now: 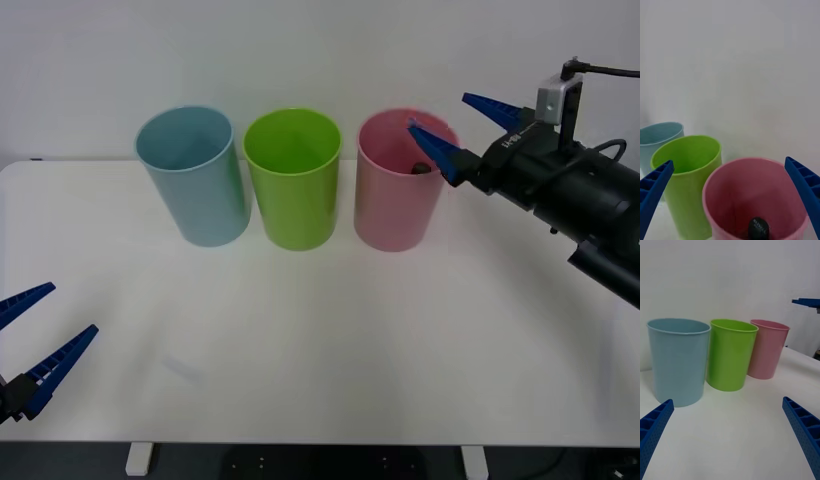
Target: Grasp the object on the table and drop it into the matching bin: aluminum can to the light blue bin, PET bottle to the pink bin.
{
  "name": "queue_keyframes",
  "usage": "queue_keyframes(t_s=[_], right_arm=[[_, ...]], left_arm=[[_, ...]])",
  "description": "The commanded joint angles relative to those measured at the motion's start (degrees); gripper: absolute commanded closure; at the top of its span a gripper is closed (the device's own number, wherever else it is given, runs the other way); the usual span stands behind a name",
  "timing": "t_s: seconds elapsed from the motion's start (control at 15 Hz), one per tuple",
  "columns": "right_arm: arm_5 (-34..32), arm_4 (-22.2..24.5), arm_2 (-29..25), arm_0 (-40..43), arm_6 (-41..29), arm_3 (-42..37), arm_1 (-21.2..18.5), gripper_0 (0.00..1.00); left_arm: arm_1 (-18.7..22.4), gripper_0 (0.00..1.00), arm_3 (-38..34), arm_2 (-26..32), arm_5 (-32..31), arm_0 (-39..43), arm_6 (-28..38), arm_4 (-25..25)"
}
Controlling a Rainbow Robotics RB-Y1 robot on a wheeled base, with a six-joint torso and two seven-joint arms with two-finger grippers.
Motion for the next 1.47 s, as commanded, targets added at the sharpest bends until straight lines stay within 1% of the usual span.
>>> queue_keyframes(t_s=[0.07, 0.13, 0.53, 0.93, 1.2, 1.47], right_arm=[[-3.7, -1.3, -2.9, 4.9, 5.2, -3.1, 0.0, 0.00], [-5.4, -1.8, -4.3, 7.1, 7.8, -4.0, 0.0, 0.00], [-13.3, -3.6, -9.9, 16.3, 17.7, -7.2, 0.0, 0.00], [-23.5, -5.1, -16.4, 24.1, 18.1, -9.1, 0.4, 0.00], [-30.2, -5.2, -21.4, 27.2, 17.4, -9.1, 3.0, 0.00], [-32.8, -5.4, -24.1, 30.6, 17.0, -9.1, 5.4, 0.00]], left_arm=[[0.0, 0.00, 0.0, 0.0, 0.0, 0.0, 0.0, 0.0], [0.0, 0.00, 0.0, 0.0, 0.0, 0.0, 0.0, 0.0], [0.0, 0.00, 0.0, 0.0, 0.0, 0.0, 0.0, 0.0], [0.0, 0.00, 0.0, 0.0, 0.0, 0.0, 0.0, 0.0], [0.0, 0.00, 0.0, 0.0, 0.0, 0.0, 0.0, 0.0], [0.0, 0.00, 0.0, 0.0, 0.0, 0.0, 0.0, 0.0]])
